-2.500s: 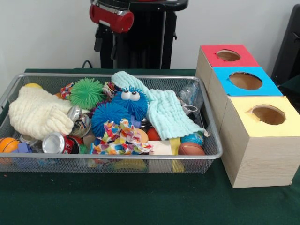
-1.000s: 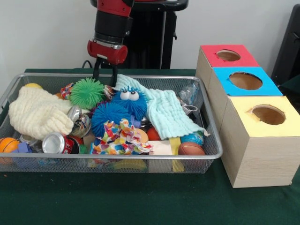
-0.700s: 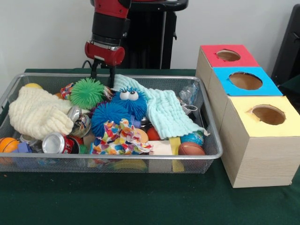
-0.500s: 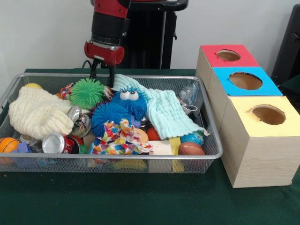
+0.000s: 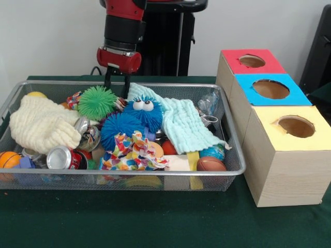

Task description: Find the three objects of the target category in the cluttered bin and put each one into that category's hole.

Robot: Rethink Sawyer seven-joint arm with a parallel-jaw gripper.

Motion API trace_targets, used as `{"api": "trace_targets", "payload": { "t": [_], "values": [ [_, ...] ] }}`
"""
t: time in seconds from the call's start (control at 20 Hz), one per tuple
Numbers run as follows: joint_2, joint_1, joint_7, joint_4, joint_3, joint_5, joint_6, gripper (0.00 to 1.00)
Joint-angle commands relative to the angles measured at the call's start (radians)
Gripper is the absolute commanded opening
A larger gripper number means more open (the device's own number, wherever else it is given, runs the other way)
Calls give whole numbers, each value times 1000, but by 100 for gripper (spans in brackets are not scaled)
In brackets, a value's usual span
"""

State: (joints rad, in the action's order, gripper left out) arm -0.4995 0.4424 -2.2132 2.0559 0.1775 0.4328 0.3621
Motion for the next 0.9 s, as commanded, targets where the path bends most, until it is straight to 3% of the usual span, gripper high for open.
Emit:
{"api": "trace_targets", "payload": {
  "t": [0.05,0.1,0.25,0.7,0.9],
  "values": [
    [23,-45,-98,-116,-54,-26,176,100],
    [24,-41,-100,-117,-56,-22,184,0],
    [42,-56,-99,-121,-34,-46,244,0],
    [38,-44,-95,-133,-59,-23,254,0],
    [-65,-117,-113,-44,-31,-86,197,0]
  ]
}}
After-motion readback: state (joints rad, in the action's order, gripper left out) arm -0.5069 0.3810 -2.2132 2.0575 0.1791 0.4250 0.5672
